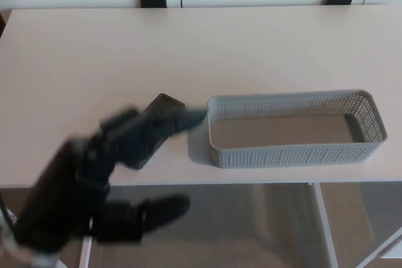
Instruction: The robot walks towards a desk on which an eraser is kept on the left hand side and a container is kept on the right hand side. The robot picks up the eraser using its left hand and places it in the container.
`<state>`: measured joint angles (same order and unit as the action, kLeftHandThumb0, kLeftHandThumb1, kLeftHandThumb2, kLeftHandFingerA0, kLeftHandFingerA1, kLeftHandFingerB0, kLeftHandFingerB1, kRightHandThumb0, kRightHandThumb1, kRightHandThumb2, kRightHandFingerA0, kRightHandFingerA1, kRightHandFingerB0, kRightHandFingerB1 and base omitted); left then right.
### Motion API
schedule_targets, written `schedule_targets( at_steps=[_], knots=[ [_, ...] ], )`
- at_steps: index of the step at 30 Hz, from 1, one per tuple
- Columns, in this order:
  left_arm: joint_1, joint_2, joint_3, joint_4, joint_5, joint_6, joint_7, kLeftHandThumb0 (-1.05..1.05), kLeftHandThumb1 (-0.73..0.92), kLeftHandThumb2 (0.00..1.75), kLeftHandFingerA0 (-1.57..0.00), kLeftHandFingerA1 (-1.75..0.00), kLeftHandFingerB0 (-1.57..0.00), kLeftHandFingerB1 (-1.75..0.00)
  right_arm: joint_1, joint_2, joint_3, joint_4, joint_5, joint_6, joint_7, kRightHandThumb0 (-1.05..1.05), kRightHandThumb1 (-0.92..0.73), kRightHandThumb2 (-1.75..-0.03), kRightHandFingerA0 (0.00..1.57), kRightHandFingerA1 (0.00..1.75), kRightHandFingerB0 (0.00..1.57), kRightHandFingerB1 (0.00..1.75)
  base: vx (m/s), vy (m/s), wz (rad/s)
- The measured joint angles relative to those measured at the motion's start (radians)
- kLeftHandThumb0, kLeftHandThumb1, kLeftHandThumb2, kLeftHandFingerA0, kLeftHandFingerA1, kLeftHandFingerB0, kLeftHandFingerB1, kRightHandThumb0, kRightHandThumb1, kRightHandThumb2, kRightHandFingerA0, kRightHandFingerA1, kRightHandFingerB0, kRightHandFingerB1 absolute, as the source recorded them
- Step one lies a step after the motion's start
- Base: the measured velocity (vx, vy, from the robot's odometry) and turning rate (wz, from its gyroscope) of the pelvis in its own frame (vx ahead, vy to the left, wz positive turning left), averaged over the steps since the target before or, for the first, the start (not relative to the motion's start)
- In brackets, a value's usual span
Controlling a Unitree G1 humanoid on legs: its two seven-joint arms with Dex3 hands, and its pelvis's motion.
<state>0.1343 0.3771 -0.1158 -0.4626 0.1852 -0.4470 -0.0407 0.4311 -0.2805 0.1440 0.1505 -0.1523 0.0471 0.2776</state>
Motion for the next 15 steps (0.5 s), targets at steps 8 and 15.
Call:
schedule_targets(
  at_steps=[8, 15],
  knots=[
    [-0.226, -0.018, 0.007, 0.118, 0.109, 0.093, 0.011, -0.65, 0.37, 0.72, 0.00, -0.08, -0.11, -0.21, -0.008, 0.000, 0.000, 0.000, 0.000, 0.000, 0.000, -0.37, -0.37, -0.93, 0.03, 0.52, 0.01, 0.52, 0.00, 0.000, 0.00],
    [-0.334, -0.030, -0.011, 0.218, 0.192, 0.184, 0.012, -0.64, 0.40, 0.72, 0.00, 0.00, 0.00, -0.04, -0.015, 0.000, 0.001, 0.000, 0.000, 0.000, 0.000, -0.39, -0.32, -0.90, 0.04, 0.53, 0.01, 0.53, 0.00, 0.000, 0.00]
  ],
)
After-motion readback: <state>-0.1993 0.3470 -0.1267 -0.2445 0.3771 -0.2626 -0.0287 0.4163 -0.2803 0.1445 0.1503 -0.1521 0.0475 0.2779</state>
